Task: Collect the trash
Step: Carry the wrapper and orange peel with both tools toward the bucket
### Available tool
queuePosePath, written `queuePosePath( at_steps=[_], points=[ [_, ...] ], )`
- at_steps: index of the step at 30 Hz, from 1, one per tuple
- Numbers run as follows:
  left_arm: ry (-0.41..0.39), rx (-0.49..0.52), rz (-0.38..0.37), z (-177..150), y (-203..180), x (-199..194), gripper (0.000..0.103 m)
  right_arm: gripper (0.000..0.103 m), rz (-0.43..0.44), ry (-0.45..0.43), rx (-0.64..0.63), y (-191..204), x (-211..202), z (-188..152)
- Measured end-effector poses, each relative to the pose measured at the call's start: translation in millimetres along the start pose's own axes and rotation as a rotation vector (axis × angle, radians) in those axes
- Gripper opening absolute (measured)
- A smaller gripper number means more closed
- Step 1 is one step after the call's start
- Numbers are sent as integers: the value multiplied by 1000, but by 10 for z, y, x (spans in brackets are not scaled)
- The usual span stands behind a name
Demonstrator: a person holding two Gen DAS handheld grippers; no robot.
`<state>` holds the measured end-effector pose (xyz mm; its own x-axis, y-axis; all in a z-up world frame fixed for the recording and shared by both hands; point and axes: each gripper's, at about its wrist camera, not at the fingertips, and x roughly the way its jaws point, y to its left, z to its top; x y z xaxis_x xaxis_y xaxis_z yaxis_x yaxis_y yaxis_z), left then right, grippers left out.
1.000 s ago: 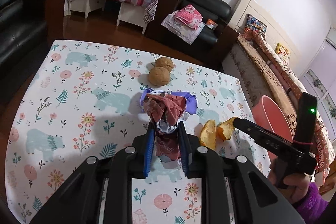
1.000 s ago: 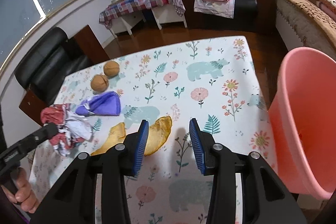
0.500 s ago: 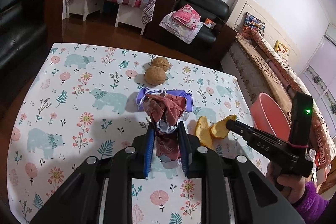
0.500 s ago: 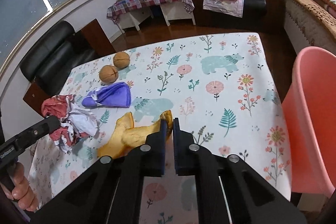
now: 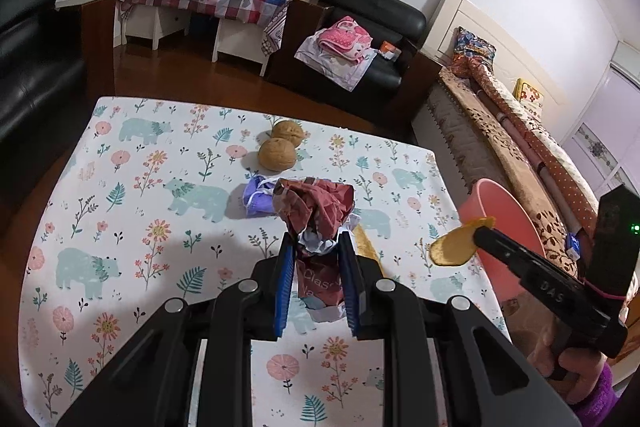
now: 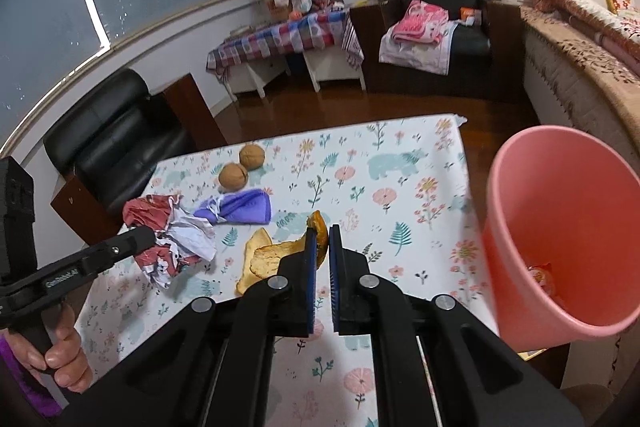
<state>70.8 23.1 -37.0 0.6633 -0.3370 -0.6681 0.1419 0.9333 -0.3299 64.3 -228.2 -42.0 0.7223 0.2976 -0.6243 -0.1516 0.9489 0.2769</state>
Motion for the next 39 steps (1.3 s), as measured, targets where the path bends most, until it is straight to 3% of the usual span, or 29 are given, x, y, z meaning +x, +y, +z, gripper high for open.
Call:
queuePosePath(
  at_steps=[15, 39],
  points=[
    [-13, 84, -40, 58, -482, -46, 21, 6, -73, -93, 93, -433, -516, -36],
    [25, 296, -171, 111, -1775, 369, 21, 6, -240, -197, 241, -1371, -1032, -245]
  ],
)
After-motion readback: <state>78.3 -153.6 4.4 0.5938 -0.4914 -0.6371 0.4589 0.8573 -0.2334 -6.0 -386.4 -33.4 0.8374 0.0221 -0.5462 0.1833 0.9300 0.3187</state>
